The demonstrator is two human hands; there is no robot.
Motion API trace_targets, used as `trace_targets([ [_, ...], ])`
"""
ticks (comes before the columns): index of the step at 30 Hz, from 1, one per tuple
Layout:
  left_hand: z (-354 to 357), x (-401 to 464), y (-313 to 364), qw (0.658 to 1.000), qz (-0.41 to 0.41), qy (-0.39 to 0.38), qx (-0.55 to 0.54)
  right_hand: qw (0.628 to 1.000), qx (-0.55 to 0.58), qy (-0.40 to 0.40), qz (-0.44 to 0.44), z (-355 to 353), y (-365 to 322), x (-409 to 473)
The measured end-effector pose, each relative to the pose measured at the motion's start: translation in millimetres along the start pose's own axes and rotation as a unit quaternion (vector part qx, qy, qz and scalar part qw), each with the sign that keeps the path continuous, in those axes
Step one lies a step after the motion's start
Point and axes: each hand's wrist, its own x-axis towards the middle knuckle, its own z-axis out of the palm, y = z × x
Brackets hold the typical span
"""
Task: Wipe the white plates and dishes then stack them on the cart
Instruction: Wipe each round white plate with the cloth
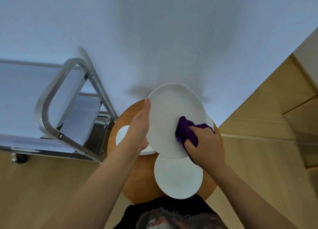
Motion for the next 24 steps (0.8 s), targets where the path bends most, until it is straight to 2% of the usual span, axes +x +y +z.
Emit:
trace_targets([
  [2,-2.5,-0.6,-6.7,1.0,-0.003,0.028,0.011,0.984,0.148,0.064,0.081,-3.8,-11.4,-0.9],
  [3,-2.7,-0.5,-9.7,1.0,-0.004,0.028,0.014,0.972,0.193,0.1,0.087,-6.3,-20.1,-1.9],
  [4,-1.4,-0.7,-11.9,1.0,-0.006,0.018,0.008,0.974,0.192,0.108,0.057,-7.2,-30.2,-3.3],
  [6,3.0,-3.1,-13.6,1.0,-0.019,0.0,-0.017,0.992,0.117,0.006,-0.039,-0.5,-47.9,-6.4],
  [8,7.3,-5.6,-13.9,0.999,-0.031,0.01,-0.028,0.989,0.011,-0.114,-0.094,11.0,-58.7,-9.4],
  [9,8.0,-6.8,-14.1,0.999,-0.026,0.017,-0.029,0.986,-0.02,-0.128,-0.104,15.0,-59.7,-6.7],
  [13,7.4,-8.5,-13.1,1.0,0.008,0.015,0.004,0.984,-0.046,-0.065,-0.162,9.0,-49.6,18.8],
  [17,4.7,-15.3,-10.0,1.0,0.018,0.014,0.013,0.962,-0.106,-0.037,-0.25,-3.3,-30.4,43.9],
  [19,-0.4,-17.4,-6.0,0.999,0.036,0.029,0.007,0.967,-0.134,-0.01,-0.215,-10.3,-21.0,53.0],
  [21,-4.8,-17.3,0.0,0.997,0.051,0.06,-0.008,0.984,-0.133,0.002,-0.117,-12.4,-14.8,51.2],
  [23,-6.2,-15.6,5.1,0.995,0.069,0.073,-0.02,0.993,-0.11,-0.031,-0.03,-5.9,-15.8,36.1],
  [24,-4.8,-14.9,6.8,0.994,0.071,0.079,-0.026,0.994,-0.094,-0.054,-0.016,-0.8,-19.8,24.6],
])
